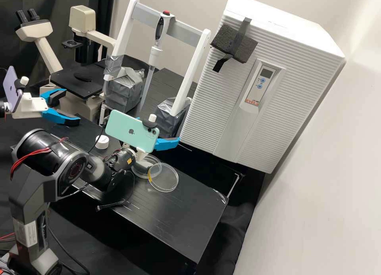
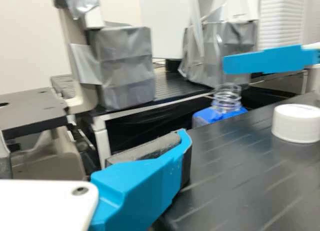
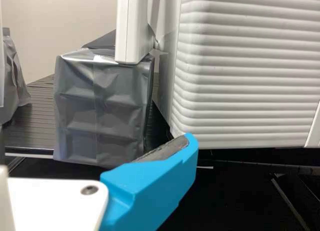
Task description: Close the bottle
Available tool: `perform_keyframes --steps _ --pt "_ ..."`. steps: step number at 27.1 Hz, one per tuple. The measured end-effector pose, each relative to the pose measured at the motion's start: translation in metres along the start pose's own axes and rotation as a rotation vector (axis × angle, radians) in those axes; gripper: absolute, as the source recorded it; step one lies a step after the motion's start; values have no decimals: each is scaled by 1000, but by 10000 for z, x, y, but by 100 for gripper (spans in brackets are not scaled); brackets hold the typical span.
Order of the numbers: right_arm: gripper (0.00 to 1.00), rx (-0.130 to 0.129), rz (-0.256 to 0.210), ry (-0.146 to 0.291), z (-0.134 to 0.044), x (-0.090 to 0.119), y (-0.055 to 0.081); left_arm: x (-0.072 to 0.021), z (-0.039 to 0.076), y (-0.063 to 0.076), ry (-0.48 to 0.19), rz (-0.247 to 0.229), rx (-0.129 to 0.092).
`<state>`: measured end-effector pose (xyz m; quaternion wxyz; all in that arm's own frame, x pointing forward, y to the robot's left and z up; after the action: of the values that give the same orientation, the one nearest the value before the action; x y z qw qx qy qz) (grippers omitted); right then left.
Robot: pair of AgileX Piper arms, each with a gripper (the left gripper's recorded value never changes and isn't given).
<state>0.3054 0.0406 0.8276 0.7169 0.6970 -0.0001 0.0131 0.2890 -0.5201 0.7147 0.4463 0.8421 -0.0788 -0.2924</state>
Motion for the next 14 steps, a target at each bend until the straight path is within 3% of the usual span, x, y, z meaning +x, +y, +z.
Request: perform_keyframes --steps 6,14 --pt "100 0 0 0 0 0 0 2 10 -2 -3 -1 -15" --pt "100 -2 -2 6 -8 -32 3 15 78 -15 -25 -5 -14"
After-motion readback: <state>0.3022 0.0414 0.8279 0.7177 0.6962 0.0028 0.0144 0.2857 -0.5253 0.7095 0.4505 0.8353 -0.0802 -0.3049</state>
